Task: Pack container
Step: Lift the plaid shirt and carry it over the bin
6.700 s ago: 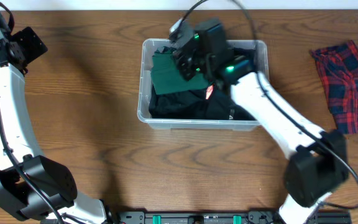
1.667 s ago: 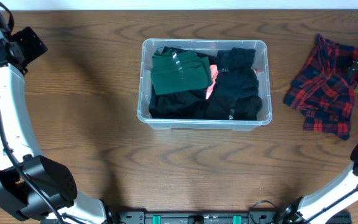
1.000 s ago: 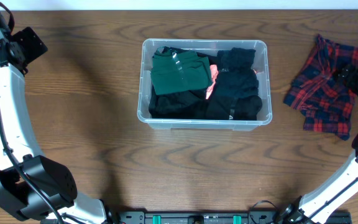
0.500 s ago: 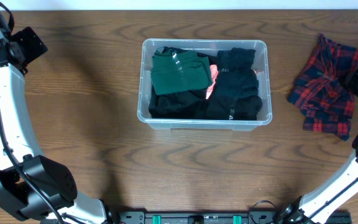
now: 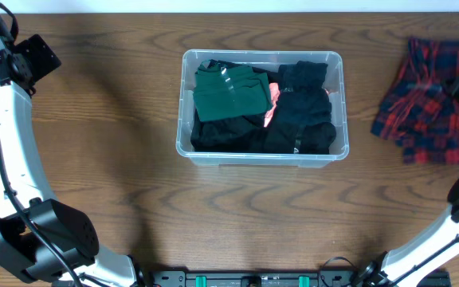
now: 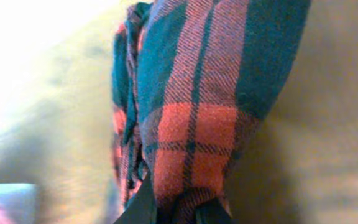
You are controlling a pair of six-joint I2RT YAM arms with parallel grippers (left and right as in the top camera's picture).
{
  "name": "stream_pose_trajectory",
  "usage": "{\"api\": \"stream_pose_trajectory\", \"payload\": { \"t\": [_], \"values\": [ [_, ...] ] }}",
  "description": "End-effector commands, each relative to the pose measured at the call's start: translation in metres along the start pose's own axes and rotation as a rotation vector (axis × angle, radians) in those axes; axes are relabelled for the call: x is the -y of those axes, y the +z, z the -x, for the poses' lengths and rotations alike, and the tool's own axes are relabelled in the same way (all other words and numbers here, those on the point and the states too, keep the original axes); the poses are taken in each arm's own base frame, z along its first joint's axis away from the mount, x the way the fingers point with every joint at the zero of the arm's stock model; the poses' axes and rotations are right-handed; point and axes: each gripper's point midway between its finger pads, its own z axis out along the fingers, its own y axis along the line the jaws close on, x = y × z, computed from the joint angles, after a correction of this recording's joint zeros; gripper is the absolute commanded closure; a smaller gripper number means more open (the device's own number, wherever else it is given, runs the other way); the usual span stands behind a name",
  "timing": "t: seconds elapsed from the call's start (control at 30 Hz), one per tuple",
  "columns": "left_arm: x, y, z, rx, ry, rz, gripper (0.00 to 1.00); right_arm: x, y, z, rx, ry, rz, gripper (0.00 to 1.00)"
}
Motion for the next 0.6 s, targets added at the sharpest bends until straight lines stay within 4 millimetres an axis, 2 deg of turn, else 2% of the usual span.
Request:
{"api": "stream_pose_trajectory", "payload": {
  "t": [0.0,0.13,0.17,0.23,0.33,0.43,0.57],
  "values": [
    [-0.003,-0.002,0.002,0.009,0.0,0.012,0.02,-0.106,-0.04,0.038,0.107,-0.13,0.221,0.99],
    [-0.003,-0.002,0.002,0.009,0.0,0.012,0.02,-0.197,-0.067,0.046,0.167,-0.29,0.366,0.99],
    [-0.003,-0.002,0.002,0.009,0.0,0.012,0.02,-0.226,-0.077,0.045,0.181,-0.339,0.417,0.99],
    [-0.003,-0.002,0.002,0.009,0.0,0.012,0.02,-0.274,-0.096,0.038,0.201,-0.422,0.502,0.99],
    [-0.003,-0.002,0.002,0.009,0.0,0.012,0.02,-0.345,-0.131,0.015,0.223,-0.581,0.659,0.99],
    [-0.003,-0.002,0.002,0.009,0.0,0.012,0.02,-0.398,-0.167,-0.012,0.245,-0.724,0.777,0.99],
    [-0.003,-0.002,0.002,0.009,0.0,0.012,0.02,-0.435,-0.201,-0.053,0.261,-0.934,0.855,0.99]
  ]
}}
